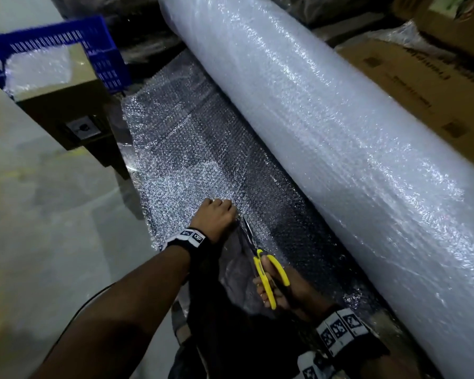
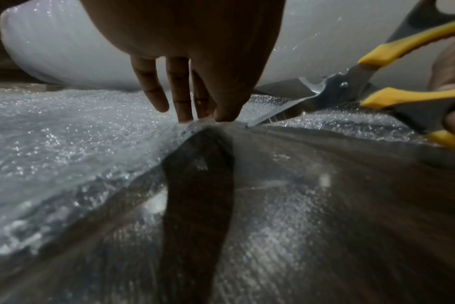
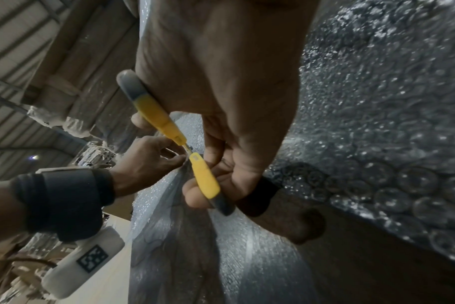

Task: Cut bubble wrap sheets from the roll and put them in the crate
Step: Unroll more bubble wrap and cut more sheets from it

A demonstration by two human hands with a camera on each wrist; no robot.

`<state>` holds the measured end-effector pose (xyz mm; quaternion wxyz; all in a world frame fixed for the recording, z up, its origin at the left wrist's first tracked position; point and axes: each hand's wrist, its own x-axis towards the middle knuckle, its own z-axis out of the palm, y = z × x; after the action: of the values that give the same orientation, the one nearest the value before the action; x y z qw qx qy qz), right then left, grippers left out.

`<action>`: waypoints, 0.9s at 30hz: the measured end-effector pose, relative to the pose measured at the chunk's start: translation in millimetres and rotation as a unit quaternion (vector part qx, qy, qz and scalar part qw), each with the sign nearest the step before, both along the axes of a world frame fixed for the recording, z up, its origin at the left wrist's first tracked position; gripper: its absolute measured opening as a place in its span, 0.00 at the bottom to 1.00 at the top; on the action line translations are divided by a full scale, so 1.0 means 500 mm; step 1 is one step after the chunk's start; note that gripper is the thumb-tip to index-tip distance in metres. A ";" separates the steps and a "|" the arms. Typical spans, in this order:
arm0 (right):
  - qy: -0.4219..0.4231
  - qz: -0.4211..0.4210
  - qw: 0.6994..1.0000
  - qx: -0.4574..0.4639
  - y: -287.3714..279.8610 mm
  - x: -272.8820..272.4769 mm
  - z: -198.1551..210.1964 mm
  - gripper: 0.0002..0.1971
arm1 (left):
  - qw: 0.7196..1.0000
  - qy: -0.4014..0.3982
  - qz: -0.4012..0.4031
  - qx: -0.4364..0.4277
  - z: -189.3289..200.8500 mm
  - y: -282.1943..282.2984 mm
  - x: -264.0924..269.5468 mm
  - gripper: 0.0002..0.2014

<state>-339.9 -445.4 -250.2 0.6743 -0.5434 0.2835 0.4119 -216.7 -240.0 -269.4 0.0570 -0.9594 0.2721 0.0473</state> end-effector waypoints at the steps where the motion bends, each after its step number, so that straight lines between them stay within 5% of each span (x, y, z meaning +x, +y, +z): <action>1: -0.003 0.001 1.000 0.000 0.002 0.002 -0.001 0.30 | 1.000 0.002 0.004 0.000 0.001 0.000 0.001 0.16; 11: -0.018 0.004 1.000 0.007 0.021 0.028 0.012 0.27 | 0.998 0.005 0.042 -0.052 -0.008 0.007 -0.006 0.12; 21: -0.057 0.010 0.995 -0.081 0.039 0.068 -0.005 0.32 | 0.996 -0.017 0.058 -0.068 -0.032 0.007 -0.026 0.10; 27: -0.081 0.010 0.989 -0.122 0.040 0.066 -0.031 0.21 | 0.992 0.003 0.053 -0.114 -0.055 0.021 -0.053 0.15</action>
<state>-307.2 -425.5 -265.8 0.6198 -0.6556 0.2710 0.3357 -243.3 -229.5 -296.9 -0.0559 -0.9725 0.2249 0.0220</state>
